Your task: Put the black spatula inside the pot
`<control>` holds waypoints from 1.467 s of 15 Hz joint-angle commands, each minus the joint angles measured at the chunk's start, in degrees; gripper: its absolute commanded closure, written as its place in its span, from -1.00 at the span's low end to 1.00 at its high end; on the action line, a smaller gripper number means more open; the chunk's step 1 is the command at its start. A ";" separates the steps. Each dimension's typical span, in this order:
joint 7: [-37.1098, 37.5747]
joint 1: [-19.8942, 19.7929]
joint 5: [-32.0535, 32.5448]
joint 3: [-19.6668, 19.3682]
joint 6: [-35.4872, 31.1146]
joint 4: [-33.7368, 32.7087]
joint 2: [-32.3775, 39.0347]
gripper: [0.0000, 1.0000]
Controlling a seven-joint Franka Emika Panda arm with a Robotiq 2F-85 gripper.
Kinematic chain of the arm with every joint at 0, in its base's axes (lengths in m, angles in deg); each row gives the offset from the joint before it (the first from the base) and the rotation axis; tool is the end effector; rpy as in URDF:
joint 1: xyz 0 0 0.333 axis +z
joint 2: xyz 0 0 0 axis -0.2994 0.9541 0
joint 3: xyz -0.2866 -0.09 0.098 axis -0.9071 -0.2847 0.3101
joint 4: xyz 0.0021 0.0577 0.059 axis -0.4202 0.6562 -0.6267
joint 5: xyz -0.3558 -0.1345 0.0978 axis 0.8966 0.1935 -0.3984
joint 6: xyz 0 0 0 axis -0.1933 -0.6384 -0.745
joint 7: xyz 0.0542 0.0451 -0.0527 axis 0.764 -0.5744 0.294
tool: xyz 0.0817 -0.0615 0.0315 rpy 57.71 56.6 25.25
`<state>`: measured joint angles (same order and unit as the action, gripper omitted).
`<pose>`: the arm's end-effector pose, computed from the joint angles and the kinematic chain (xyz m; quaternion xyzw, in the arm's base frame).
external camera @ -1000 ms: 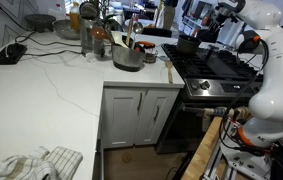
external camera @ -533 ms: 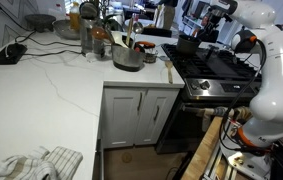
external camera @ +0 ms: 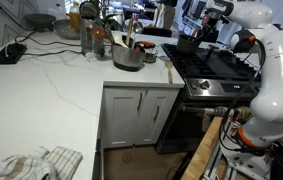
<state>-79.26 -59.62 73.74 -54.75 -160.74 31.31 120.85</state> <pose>0.5204 -0.5773 0.4948 0.8990 0.4269 0.0123 0.0969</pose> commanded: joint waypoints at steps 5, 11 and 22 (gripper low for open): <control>1.68 1.41 1.50 -1.64 4.65 5.80 -4.88 -0.54; 9.23 2.12 -0.74 -2.15 -0.06 10.14 -9.62 -1.00; 29.00 5.32 -1.99 -1.68 0.46 20.36 -18.39 -1.00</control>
<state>-50.19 -54.29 71.71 -56.43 -160.26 51.76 102.39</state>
